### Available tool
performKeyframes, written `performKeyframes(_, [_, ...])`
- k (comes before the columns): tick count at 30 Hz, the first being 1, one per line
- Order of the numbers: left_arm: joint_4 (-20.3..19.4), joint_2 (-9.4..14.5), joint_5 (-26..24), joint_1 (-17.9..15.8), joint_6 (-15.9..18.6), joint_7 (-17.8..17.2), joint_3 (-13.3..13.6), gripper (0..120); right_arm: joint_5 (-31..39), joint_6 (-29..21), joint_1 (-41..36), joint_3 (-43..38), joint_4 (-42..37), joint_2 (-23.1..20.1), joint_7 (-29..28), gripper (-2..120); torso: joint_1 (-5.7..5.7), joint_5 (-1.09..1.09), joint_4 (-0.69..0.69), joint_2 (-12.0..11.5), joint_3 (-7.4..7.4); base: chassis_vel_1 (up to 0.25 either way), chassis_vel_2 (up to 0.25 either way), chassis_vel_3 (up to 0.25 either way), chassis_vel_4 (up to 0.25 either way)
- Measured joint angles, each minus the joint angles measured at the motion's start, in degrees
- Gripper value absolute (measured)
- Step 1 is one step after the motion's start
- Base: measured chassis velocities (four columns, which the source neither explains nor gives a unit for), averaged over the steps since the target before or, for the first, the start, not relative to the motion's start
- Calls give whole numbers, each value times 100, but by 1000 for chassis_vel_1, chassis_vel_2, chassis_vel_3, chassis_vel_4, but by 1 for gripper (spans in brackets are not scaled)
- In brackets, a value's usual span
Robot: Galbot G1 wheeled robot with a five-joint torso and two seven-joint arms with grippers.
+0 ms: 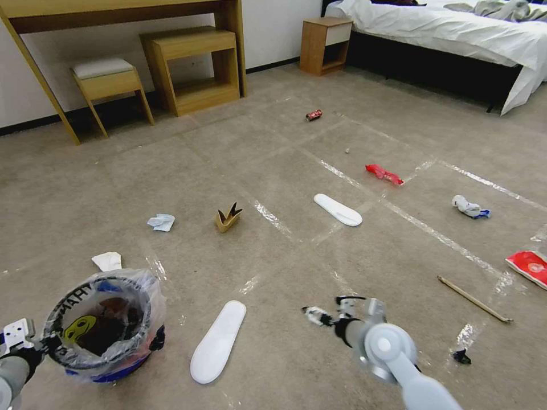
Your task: Pick up the trash bin and place the garbage on the floor into it.
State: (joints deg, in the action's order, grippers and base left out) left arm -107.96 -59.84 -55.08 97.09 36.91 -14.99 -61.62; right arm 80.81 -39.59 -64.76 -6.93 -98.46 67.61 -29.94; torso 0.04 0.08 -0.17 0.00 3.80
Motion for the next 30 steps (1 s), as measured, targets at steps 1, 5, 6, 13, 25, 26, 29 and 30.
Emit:
performKeyframes(1, [0, 0, 0, 0, 0, 0, 0, 1, 0, 0, 0, 0, 0, 0, 0, 100, 0, 0, 0, 0, 0, 0, 0, 0, 0])
performKeyframes(5, [-1, -81, 52, 26, -9, -15, -33, 1, 339, -288, 369, 423, 323, 244, -36, 100, 0, 0, 0, 0, 0, 0, 0, 0, 0])
performKeyframes(6, [0, -106, 70, 29, -9, -16, -40, 1, 431, -315, 448, 523, 417, 315, -64, 100, 0, 0, 0, 0, 0, 0, 0, 0, 0])
performKeyframes(13, [-16, -237, 151, 63, -16, -24, -83, 1, 558, -322, 760, 1032, 1096, 591, -167, 100, 0, -1, -1, 0, 0, 0, 0, 0, 0])
performKeyframes(25, [-16, -361, 234, 107, -40, -16, -149, 1, 424, -282, 1213, 1559, 2060, 1000, 46, 100, 0, -1, -1, 0, 0, 0, 0, 0, 0])
performKeyframes(26, [-16, -365, 237, 107, -41, -16, -154, 1, 383, -280, 1257, 1642, 2157, 1045, 81, 100, 0, -2, -1, 0, 0, 0, 0, 0, 0])
performKeyframes(29, [-16, -376, 239, 99, -47, -16, -157, 1, 360, -275, 1332, 1762, 2340, 1148, 101, 100, 0, -1, -1, 0, 0, 0, 0, 0, 0])
performKeyframes(30, [-16, -383, 239, 94, -49, -16, -158, 1, 349, -273, 1373, 1807, 2444, 1204, 103, 100, 0, -2, -1, 0, 0, 0, 0, 0, 0])
